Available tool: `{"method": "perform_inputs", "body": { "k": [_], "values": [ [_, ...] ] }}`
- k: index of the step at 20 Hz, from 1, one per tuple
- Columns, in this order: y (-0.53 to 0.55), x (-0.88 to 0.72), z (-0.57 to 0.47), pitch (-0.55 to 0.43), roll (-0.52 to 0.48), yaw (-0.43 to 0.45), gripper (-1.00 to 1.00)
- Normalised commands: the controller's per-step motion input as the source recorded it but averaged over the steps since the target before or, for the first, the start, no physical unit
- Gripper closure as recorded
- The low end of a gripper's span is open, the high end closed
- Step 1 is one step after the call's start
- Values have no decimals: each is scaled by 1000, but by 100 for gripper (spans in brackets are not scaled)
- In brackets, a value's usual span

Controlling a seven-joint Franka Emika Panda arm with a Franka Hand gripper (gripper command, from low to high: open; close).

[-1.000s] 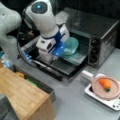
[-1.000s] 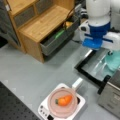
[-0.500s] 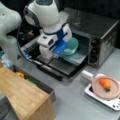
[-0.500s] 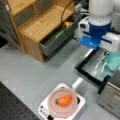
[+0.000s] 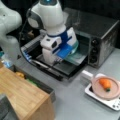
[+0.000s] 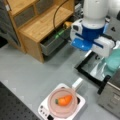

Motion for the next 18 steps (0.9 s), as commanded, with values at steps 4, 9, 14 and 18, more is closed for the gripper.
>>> {"method": "perform_inputs", "body": {
  "k": [4,9,14,18],
  "values": [
    [78,636,202,238,-143,-171,-100],
    [55,632,212,251,-160,-39,-100],
    [53,531,170,249,-163,50,-100],
    [59,402,138,243,-146,56,-100]
  ]
}}
